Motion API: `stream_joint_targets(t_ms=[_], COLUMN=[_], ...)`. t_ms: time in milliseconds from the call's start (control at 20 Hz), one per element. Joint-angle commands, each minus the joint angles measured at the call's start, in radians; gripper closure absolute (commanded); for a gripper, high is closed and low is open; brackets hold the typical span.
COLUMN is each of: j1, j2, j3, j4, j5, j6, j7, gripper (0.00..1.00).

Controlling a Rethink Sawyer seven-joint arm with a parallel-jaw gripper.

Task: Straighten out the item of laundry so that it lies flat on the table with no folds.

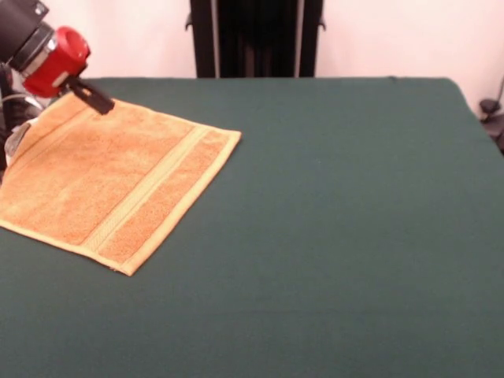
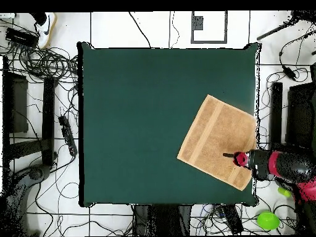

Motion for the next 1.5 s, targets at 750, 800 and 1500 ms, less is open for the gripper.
stream_joint_targets(t_ms=[750, 800, 1500], j1=[0.136, 0.134, 0.12], j2=[0.075, 0.087, 0.081], j3=[-0.007, -0.003, 0.017], j4=[-0.141, -0.131, -0.02], j5=[-0.122, -0.092, 0.123], j6=[-0.217, -0.203, -0.085], j7=[-0.196, -0.184, -0.144], gripper=[1.0, 1.0, 1.0])
